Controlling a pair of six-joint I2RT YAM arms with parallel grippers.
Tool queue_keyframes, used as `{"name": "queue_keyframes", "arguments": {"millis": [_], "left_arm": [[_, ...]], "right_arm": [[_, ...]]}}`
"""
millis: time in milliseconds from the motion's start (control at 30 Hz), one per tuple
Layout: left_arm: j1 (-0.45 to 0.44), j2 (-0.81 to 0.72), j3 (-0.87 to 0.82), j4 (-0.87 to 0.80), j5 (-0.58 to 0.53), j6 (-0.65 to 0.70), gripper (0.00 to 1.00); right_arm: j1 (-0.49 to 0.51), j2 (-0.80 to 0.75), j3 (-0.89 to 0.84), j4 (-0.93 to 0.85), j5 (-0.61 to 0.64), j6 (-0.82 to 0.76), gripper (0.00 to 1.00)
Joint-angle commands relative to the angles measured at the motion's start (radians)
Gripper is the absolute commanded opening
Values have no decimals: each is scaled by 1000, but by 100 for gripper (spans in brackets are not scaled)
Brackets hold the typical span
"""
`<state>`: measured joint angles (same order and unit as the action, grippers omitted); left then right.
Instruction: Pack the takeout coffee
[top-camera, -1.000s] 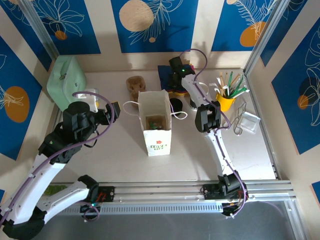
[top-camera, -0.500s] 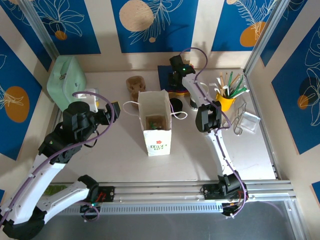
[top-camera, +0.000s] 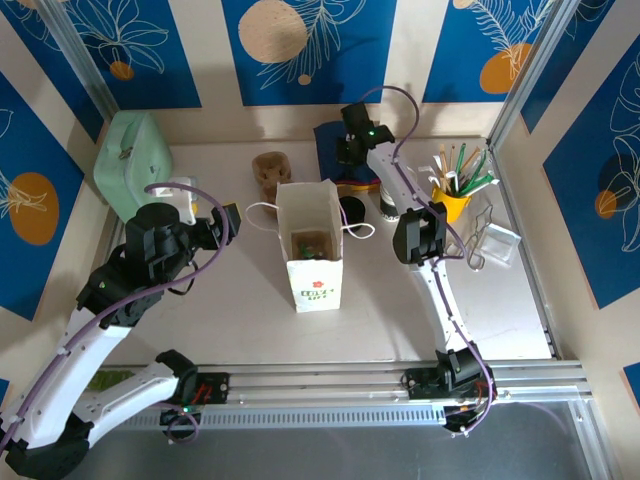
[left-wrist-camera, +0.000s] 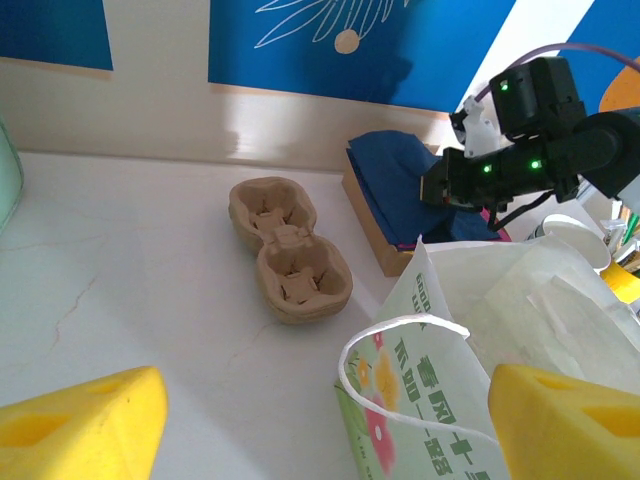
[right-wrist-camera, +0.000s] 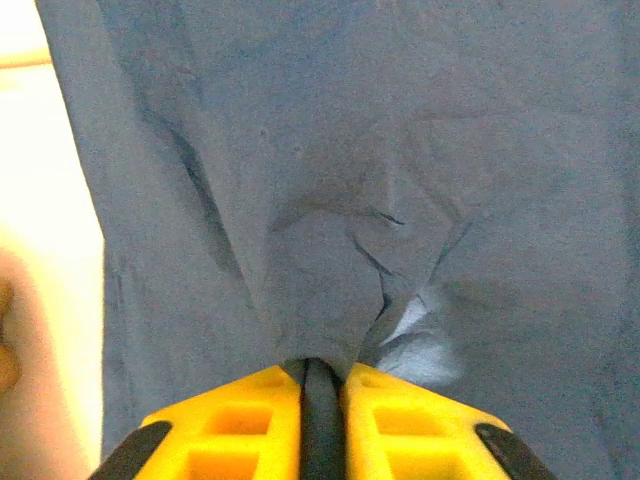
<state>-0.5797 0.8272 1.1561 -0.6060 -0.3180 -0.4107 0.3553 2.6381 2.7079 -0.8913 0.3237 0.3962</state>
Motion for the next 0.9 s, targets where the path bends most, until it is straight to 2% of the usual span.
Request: {"name": "queue_keyframes", "arguments": {"millis": [0, 267, 567, 733, 867], "left_arm": [[9, -13, 0, 18, 1, 13, 84], [10, -13, 1, 23, 7, 12, 83], [10, 13, 20, 47, 39, 26, 84], [10, 30, 24, 54, 97, 23, 85], [10, 24, 4, 55, 129, 2, 84]], "right_arm": [[-4, -86, 35, -17, -25, -9, 12], [-4, -198, 38, -40, -58, -5, 3], [12, -375, 41, -141, -218, 62, 1], [16, -498, 24, -249, -405, 170, 0], [24, -634, -113, -247, -583, 262, 0]]}}
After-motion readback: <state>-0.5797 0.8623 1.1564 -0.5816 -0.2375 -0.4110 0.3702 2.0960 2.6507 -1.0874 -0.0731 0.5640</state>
